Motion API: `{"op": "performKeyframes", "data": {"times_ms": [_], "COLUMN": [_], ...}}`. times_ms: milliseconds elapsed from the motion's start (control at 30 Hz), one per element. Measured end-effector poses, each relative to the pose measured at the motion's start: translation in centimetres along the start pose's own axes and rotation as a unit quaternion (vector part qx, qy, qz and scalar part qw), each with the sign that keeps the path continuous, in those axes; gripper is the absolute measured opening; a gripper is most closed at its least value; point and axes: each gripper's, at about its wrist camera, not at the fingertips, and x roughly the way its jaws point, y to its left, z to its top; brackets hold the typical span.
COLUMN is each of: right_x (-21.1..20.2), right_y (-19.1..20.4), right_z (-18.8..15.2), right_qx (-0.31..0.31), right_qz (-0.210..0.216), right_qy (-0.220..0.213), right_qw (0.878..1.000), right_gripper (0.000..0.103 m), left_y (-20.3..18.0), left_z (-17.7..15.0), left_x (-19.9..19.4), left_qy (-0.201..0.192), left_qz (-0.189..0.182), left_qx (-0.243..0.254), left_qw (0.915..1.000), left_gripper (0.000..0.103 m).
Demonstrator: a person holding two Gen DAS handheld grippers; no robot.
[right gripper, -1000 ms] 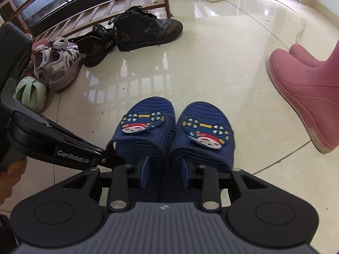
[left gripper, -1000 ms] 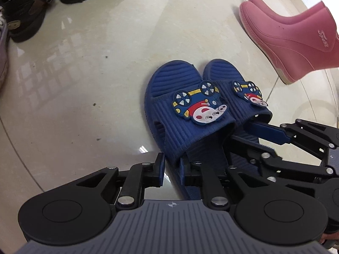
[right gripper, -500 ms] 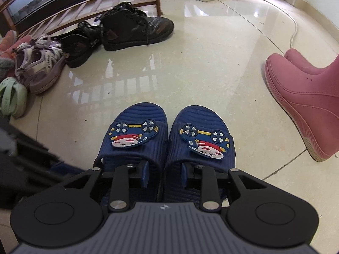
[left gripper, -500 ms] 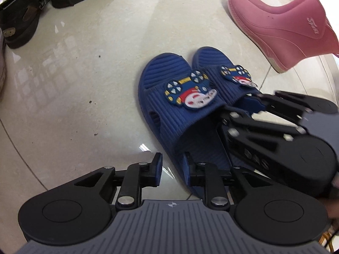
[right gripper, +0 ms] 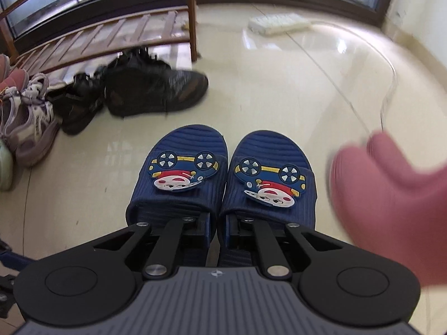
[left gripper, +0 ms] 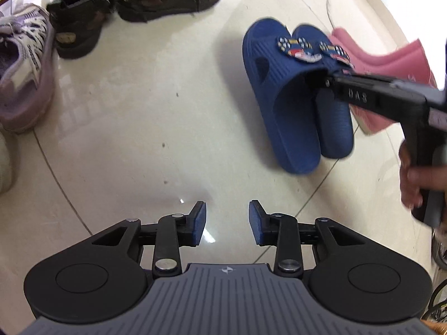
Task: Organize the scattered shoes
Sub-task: 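Push the paired slides together with the right gripper and release them, then move the right gripper toward the black sneakers by the rack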
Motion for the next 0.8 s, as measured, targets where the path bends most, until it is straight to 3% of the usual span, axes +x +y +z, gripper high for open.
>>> {"op": "performKeyframes", "data": {"times_ms": [167,400,800], "right_x": [2.4,6.8,13.2], "right_y": [-1.4,-4.7,-7.7], "right_z": [4.3,10.7,16.8], "right_qx": [-0.007,-0.022,-0.039], "right_qz": [-0.016,-0.049,-0.076], "right_qy": [0.005,0.022,0.016], "right_qw": [1.0,0.998,0.996], "right_gripper": [0.011,0.01,0.01], "left_y": [0.3,2.1,4.2], "left_z": [0.8,1.7,4.2], "left_x": [-0.9,-0.8,-1.8], "left_qy": [-0.021,-0.024,-0.05], "left_qz": [-0.006,-0.012,-0.006], "left_qx": [0.007,-0.026,-0.08], "left_qw": [0.9997,0.9993,0.9955], "left_gripper": [0.039,0.039,0.039]}}
